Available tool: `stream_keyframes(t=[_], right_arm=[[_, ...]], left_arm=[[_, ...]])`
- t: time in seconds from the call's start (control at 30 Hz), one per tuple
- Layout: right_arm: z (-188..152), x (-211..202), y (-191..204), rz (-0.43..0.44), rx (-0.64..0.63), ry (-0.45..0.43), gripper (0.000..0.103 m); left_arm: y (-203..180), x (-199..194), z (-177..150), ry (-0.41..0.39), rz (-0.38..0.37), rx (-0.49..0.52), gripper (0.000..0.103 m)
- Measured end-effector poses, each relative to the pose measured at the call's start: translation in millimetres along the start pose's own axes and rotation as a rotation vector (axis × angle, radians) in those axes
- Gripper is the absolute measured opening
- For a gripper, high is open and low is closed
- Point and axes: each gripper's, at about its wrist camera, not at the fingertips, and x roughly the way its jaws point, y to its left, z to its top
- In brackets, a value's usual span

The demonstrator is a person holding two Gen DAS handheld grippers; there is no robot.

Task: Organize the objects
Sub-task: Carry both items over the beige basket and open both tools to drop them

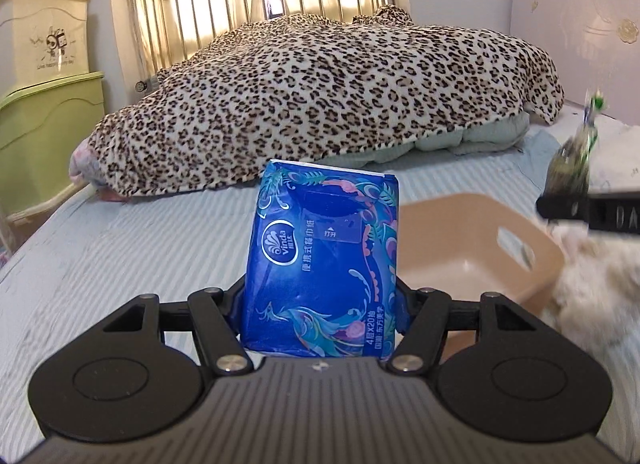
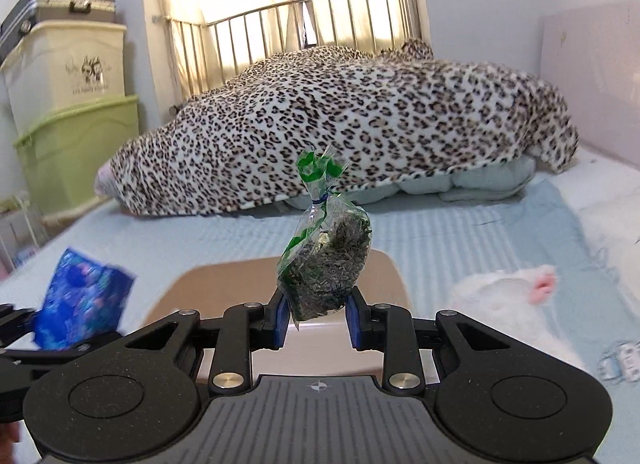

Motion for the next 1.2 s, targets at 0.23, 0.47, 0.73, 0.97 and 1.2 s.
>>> stream_keyframes(t=[0.23, 0.47, 0.73, 0.97, 1.2], right_arm=[[4.3, 50.1, 14.2, -0.014, -0.012, 0.049, 0.027], [-13.8, 88.9, 12.2, -0.051, -0.001, 0.17, 0.027], [-25.2, 92.1, 1.8, -0.065, 0.033, 0.195, 0.052], [-22.7, 60.0, 1.0, -0.085, -0.035, 0.128, 0.078], [-28.2, 26.6, -6.4, -0.098, -0.023, 0.139, 0.099]], left_arm=[[-19.1, 69.1, 5.9, 0.088, 0.003, -0.009, 0.066], [-18.6, 117.0, -22.1, 0.249, -0.004, -0.084, 0.067], [-10.3, 103.1, -24.8, 0.243, 0.011, -0.085, 0.094], [-9.1, 77.9, -18.0, 0.206, 0.01, -0.049, 0.096], [7.8, 43.2, -37.5, 0.174, 0.005, -0.055, 0.097]])
